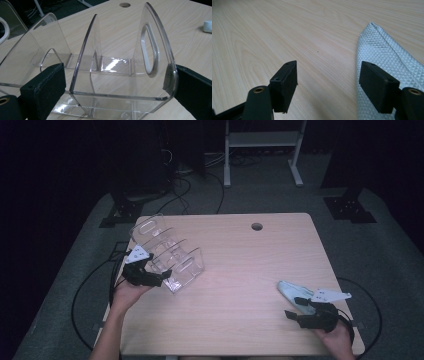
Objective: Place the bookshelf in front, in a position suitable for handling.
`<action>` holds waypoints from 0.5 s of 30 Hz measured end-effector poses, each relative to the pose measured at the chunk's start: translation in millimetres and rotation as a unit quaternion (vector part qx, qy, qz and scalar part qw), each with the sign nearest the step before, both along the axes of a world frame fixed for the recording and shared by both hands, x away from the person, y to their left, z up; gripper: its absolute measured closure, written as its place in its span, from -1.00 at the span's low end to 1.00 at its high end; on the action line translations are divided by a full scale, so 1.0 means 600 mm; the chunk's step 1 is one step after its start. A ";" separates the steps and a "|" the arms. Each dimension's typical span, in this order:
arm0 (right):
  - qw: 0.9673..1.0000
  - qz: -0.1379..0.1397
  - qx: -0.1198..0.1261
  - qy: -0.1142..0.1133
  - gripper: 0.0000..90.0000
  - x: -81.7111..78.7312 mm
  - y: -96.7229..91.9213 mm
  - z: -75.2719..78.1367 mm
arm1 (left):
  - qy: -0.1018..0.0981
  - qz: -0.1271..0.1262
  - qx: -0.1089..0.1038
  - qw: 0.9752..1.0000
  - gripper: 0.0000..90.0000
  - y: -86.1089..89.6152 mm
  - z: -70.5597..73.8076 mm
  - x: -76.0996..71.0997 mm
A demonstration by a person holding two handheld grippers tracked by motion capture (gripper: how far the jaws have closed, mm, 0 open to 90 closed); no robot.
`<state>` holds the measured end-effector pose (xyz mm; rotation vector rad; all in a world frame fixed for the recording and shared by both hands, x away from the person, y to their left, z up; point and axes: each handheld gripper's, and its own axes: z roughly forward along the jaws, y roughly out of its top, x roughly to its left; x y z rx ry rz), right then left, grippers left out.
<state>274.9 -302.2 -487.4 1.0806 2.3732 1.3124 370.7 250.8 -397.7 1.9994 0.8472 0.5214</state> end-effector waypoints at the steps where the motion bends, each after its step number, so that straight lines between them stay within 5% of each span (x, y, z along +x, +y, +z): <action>1: 1.000 0.000 0.000 0.000 -0.33 0.000 0.000 0.000 | 0.002 0.000 -0.002 1.000 -0.94 -0.001 -0.001 0.002; 15: 1.000 0.005 0.002 -0.003 -0.33 0.000 -0.002 0.002 | 0.006 -0.003 0.000 1.000 -0.81 -0.013 -0.006 0.008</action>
